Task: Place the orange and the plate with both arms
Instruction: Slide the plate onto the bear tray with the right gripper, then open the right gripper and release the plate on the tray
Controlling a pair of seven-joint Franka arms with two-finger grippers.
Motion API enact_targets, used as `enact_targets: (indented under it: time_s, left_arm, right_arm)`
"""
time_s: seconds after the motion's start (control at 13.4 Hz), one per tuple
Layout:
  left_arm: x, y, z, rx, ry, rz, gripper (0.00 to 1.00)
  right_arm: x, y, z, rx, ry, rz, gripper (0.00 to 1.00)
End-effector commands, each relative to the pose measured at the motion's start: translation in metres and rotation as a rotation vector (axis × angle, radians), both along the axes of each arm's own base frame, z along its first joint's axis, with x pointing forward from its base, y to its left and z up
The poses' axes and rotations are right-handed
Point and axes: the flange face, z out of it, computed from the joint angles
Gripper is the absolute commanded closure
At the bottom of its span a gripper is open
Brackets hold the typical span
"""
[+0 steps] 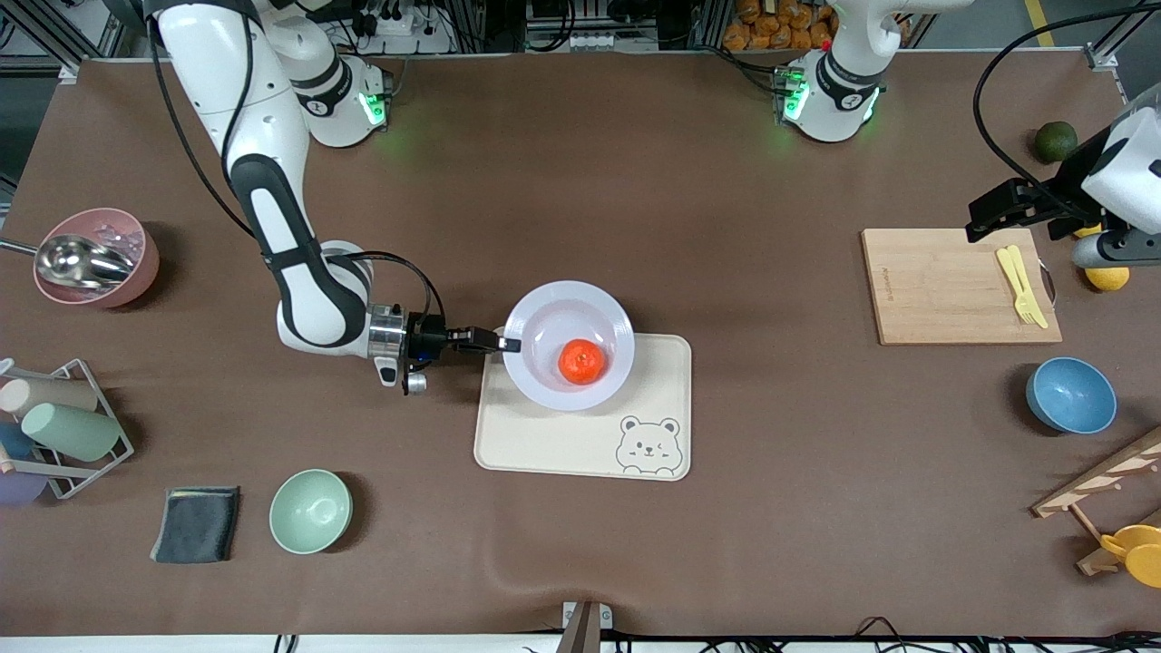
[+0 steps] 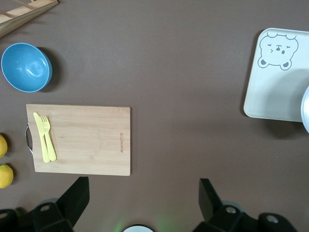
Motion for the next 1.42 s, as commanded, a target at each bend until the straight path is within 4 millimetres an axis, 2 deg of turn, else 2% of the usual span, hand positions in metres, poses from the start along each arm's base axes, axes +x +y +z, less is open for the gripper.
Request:
enact_targets:
  time_s: [0.0, 0.15, 0.37, 1.12, 1.27, 1.35]
  left_arm:
    - [-0.001, 0.001, 0.001, 0.026, -0.008, -0.010, 0.00]
    - [0.000, 0.000, -0.001, 0.024, -0.015, -0.007, 0.00]
    - [0.002, 0.001, -0.009, 0.025, -0.020, -0.005, 0.00]
    - [0.003, 0.001, -0.009, 0.023, -0.029, -0.005, 0.00]
    - [0.002, 0.002, -0.007, 0.023, -0.032, -0.004, 0.00]
    - [0.003, 0.002, -0.007, 0.023, -0.034, -0.004, 0.00]
  right_arm:
    - [0.026, 0.009, -0.009, -0.019, -0.005, -0.070, 1.00]
    - [0.034, 0.030, -0.008, -0.025, -0.011, -0.109, 1.00]
    - [0.046, 0.040, -0.023, -0.021, -0.017, -0.119, 1.00]
    - [0.042, 0.031, -0.039, -0.076, -0.015, -0.131, 1.00]
    - [0.039, 0.026, -0.044, -0.081, -0.003, -0.134, 0.87]
    - [0.040, 0.022, -0.045, -0.085, 0.000, -0.138, 0.64]
